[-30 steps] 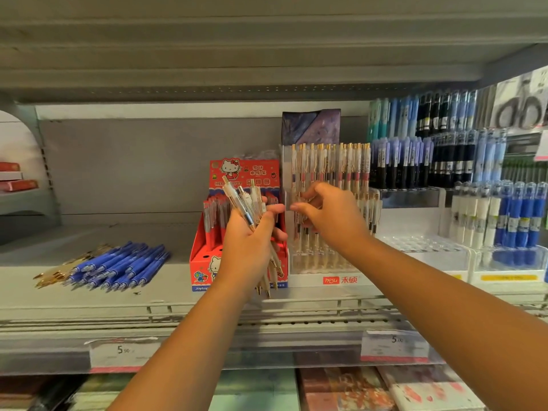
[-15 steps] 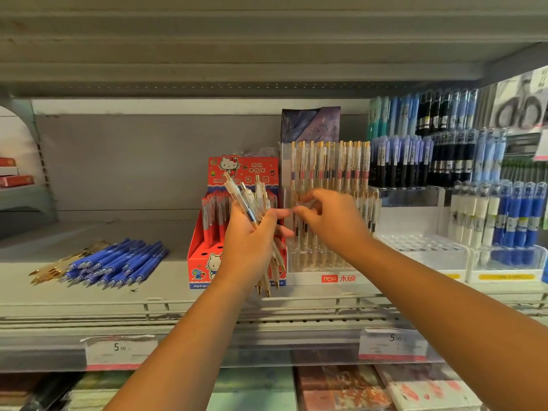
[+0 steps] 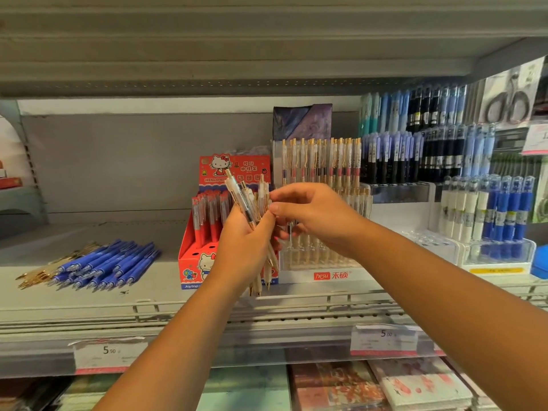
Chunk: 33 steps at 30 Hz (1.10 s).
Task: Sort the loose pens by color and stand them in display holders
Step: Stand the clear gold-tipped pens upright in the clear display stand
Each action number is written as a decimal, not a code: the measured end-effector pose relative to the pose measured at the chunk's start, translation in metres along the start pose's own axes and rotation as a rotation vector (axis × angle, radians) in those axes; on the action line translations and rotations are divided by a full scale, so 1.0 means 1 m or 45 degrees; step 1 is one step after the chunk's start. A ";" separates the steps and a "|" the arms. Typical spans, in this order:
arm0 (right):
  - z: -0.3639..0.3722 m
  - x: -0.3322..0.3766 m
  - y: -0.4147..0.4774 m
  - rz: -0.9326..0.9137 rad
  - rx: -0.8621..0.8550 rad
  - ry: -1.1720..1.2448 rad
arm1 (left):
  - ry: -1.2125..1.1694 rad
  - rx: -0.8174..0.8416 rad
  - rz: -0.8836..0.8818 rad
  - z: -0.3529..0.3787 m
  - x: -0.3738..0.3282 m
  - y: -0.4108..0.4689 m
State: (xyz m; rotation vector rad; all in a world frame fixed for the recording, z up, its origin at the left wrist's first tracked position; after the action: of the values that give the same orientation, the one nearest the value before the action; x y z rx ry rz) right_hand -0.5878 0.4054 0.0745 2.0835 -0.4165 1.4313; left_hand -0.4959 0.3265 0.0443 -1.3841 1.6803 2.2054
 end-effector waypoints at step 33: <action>-0.063 0.007 0.009 -0.227 -0.556 -0.260 | 0.126 -0.057 -0.077 -0.008 0.014 0.004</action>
State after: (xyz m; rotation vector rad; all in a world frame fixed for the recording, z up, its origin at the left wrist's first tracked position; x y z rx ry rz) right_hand -0.6368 0.4371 0.0999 1.8569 -0.5534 0.9290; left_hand -0.5020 0.3124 0.0376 -1.5575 1.6040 2.1895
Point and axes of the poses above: each hand's wrist, its own y-axis towards the middle knuckle, its own z-axis out of the palm, x = y × z, the point moved 8 cm from there along y, towards the middle knuckle, and after that the axes turned 11 degrees about z, right-handed, at the moved point
